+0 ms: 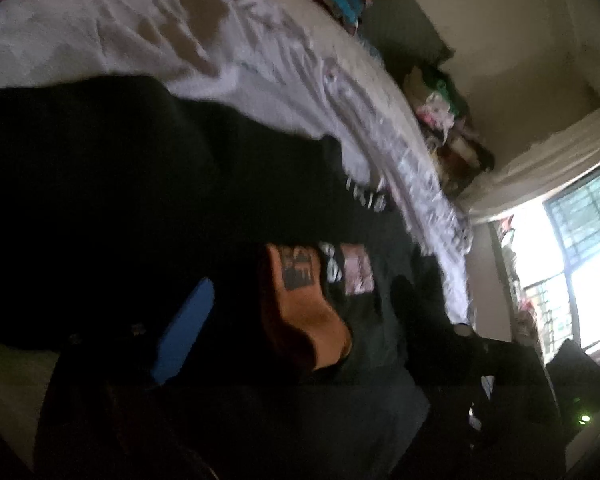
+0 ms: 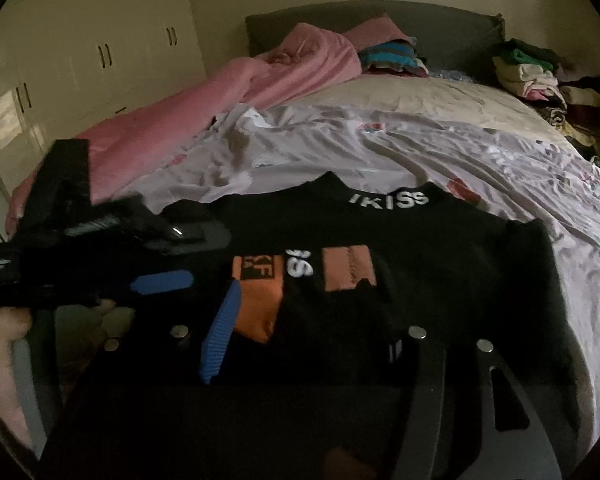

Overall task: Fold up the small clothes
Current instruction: 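Carry the held sleeve across the sweatshirt body toward the other sleeve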

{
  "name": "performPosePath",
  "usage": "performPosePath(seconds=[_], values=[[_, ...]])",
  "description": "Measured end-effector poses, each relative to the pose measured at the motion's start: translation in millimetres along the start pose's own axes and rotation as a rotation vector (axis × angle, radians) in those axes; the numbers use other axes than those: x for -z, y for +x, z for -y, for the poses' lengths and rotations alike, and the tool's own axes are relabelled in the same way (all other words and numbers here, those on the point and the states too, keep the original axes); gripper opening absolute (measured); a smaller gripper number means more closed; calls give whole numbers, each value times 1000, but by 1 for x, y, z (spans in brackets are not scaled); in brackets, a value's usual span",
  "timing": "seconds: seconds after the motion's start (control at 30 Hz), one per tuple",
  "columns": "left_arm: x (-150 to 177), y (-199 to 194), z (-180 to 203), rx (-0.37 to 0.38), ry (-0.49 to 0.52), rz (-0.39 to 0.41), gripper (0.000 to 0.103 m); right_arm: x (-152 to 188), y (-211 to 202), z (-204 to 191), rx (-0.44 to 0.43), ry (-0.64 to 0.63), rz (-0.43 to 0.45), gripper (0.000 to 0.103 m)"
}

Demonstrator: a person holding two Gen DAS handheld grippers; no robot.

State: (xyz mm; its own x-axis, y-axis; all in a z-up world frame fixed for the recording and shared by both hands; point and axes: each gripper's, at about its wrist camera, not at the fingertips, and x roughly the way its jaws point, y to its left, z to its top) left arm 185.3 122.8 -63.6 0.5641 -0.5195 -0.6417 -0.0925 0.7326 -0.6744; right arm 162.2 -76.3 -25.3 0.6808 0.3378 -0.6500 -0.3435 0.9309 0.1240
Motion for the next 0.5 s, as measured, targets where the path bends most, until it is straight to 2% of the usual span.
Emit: performPosePath(seconds=[0.13,0.2,0.23,0.27,0.37,0.5], values=[[5,21,12,-75,54,-40,65,10,-17,20,51,30,11,59],[6,29,20,-116,86,-38,51,14,-22,35,93,54,10,59],[8,33,25,-144,115,-37,24,16,-25,44,107,72,8,59],[9,38,28,-148,135,-42,6,17,-28,52,121,90,6,59],[12,37,41,-188,212,-17,6,23,-37,77,172,139,6,59],[9,11,54,-155,258,79,5,27,-46,104,235,183,17,59]])
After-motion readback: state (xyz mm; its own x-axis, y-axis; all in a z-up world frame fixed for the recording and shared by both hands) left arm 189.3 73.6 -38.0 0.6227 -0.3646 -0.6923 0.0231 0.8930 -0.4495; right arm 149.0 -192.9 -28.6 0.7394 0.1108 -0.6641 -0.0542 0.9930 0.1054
